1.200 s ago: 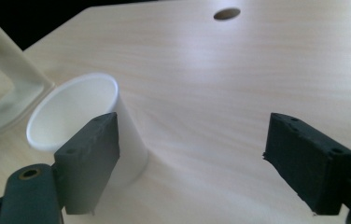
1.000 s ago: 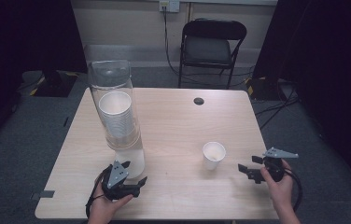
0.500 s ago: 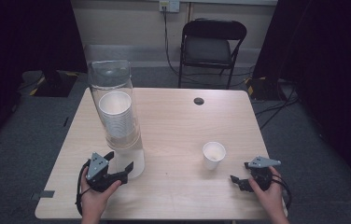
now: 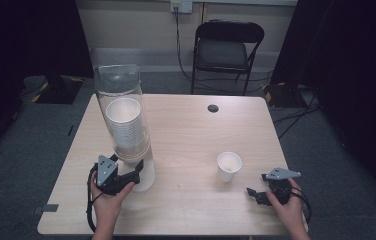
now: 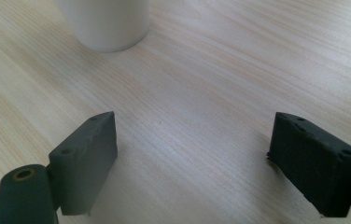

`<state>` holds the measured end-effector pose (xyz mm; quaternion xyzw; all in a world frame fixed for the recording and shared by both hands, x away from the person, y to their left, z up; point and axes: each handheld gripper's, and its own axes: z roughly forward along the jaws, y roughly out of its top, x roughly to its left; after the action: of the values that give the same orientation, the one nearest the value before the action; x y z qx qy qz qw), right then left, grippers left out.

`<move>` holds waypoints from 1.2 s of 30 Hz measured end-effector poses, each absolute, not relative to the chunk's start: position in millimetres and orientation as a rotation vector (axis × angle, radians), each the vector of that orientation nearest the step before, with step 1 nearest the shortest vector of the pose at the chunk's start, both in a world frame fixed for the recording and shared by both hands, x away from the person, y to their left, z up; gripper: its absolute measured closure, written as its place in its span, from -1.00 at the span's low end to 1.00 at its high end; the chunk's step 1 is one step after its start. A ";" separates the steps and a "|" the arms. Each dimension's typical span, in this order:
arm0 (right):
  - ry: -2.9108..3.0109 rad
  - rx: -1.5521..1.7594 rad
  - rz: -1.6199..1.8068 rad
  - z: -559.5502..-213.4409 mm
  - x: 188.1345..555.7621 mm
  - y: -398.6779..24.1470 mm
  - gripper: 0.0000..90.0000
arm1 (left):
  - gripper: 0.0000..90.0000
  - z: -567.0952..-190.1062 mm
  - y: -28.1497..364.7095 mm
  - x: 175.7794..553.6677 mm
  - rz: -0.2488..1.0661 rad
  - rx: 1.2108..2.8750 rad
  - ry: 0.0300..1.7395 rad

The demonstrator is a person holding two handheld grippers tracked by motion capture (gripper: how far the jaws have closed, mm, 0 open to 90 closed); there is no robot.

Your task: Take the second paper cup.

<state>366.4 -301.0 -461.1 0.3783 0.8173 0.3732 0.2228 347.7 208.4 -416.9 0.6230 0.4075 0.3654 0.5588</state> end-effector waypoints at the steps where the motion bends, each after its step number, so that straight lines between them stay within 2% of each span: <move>1: 2.257 1.045 1.031 -461.1 366.4 -301.0 -0.68 | -0.64 -416.3 206.3 349.1 0.871 1.470 0.949; 4: 2.257 1.045 1.031 -461.1 366.4 -300.9 -0.68 | -0.58 -414.9 201.5 353.4 0.890 1.463 0.963; 6: 2.257 1.045 1.031 -461.1 366.4 -301.0 -0.68 | -0.44 -414.9 199.1 357.3 0.876 1.429 0.974; 11: 2.257 1.045 1.031 -461.0 366.4 -301.0 -0.68 | -0.23 -415.0 194.3 361.9 0.923 1.412 0.978; 21: 2.258 1.044 1.032 -461.1 366.4 -301.1 -0.68 | -0.20 -415.9 195.8 359.7 0.965 1.469 0.962; 28: 2.260 1.041 1.033 -461.1 366.5 -301.4 -0.68 | -0.20 -416.0 195.1 359.6 0.973 1.472 0.966; 29: 2.261 1.041 1.034 -461.1 366.5 -301.4 -0.68 | -0.20 -417.9 192.6 360.4 0.961 1.425 0.963; 30: 2.261 1.040 1.034 -461.1 366.5 -301.5 -0.68 | -0.20 -417.3 194.9 359.4 0.982 1.470 0.957; 31: 2.261 1.040 1.034 -461.1 366.5 -301.5 -0.68 | -0.20 -417.4 191.8 360.3 0.968 1.429 0.972; 32: 2.261 1.040 1.034 -461.1 366.5 -301.5 -0.68 | -0.20 -416.4 194.8 359.6 0.982 1.479 0.967; 34: 2.262 1.039 1.034 -461.1 366.5 -301.6 -0.68 | -0.20 -416.9 191.4 360.7 0.971 1.437 0.974; 36: 2.263 1.037 1.034 -461.1 366.5 -301.7 -0.68 | -0.20 -416.9 193.3 359.1 0.988 1.481 0.966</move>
<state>366.5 -301.7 -461.1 0.3751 0.8187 0.3742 0.2213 359.1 193.3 -416.9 0.6201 0.4048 0.4139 0.5294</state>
